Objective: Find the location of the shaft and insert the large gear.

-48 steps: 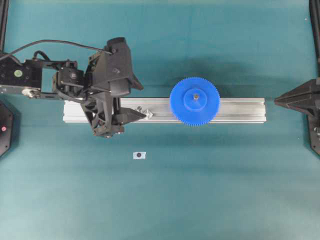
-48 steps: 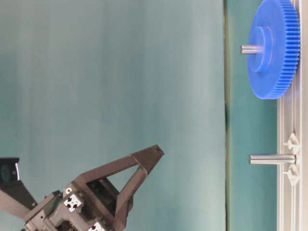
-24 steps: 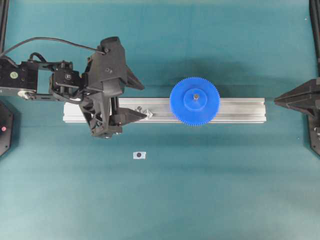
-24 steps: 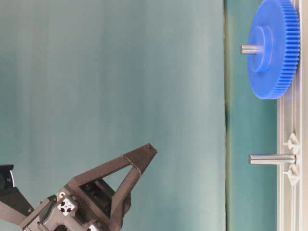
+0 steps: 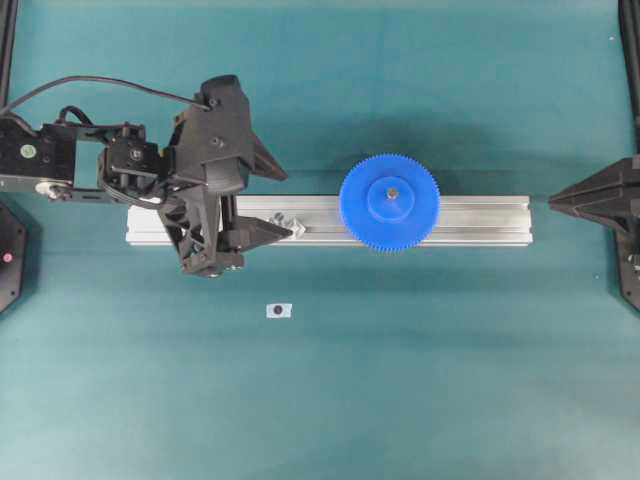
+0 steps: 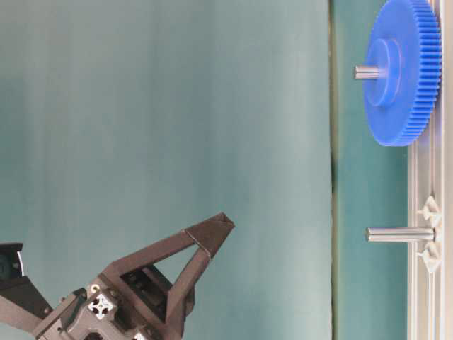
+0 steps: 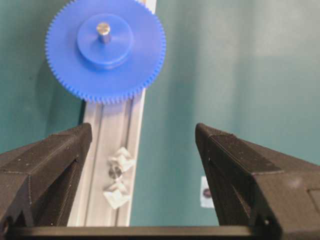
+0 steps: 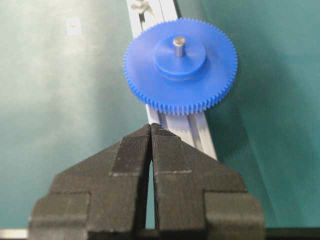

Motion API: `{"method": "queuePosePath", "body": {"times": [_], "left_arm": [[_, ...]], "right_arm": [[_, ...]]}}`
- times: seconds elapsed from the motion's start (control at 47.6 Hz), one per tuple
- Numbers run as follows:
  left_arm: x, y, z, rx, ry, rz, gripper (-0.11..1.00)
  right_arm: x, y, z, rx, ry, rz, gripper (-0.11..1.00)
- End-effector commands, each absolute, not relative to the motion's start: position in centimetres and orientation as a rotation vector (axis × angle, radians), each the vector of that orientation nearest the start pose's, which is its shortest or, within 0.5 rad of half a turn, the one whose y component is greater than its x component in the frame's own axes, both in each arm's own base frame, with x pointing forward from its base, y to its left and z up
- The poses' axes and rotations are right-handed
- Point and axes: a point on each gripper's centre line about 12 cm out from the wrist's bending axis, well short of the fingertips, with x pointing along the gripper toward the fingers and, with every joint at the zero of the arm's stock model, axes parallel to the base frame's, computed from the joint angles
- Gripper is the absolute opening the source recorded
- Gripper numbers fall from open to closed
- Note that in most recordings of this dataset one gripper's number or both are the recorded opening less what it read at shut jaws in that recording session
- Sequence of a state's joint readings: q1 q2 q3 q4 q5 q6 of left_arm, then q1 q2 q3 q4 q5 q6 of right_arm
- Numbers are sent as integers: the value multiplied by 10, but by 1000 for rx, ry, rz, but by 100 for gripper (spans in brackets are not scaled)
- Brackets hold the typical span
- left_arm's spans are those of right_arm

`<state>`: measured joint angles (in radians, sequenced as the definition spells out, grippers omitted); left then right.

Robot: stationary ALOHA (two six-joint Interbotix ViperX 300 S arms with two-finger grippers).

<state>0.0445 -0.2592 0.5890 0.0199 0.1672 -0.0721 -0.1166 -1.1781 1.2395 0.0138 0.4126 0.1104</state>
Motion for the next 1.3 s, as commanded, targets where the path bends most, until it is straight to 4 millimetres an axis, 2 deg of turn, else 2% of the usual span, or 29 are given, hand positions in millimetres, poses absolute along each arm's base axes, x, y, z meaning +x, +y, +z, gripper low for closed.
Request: {"method": "queuePosePath", "body": {"times": [0.0, 1.282], "left_arm": [[367, 16, 292, -56, 456, 55, 83], [367, 13, 288, -57, 467, 48, 83]], "right_arm": [[151, -17, 229, 160, 455, -141, 4], [149, -17, 228, 158, 447, -141, 4]]}}
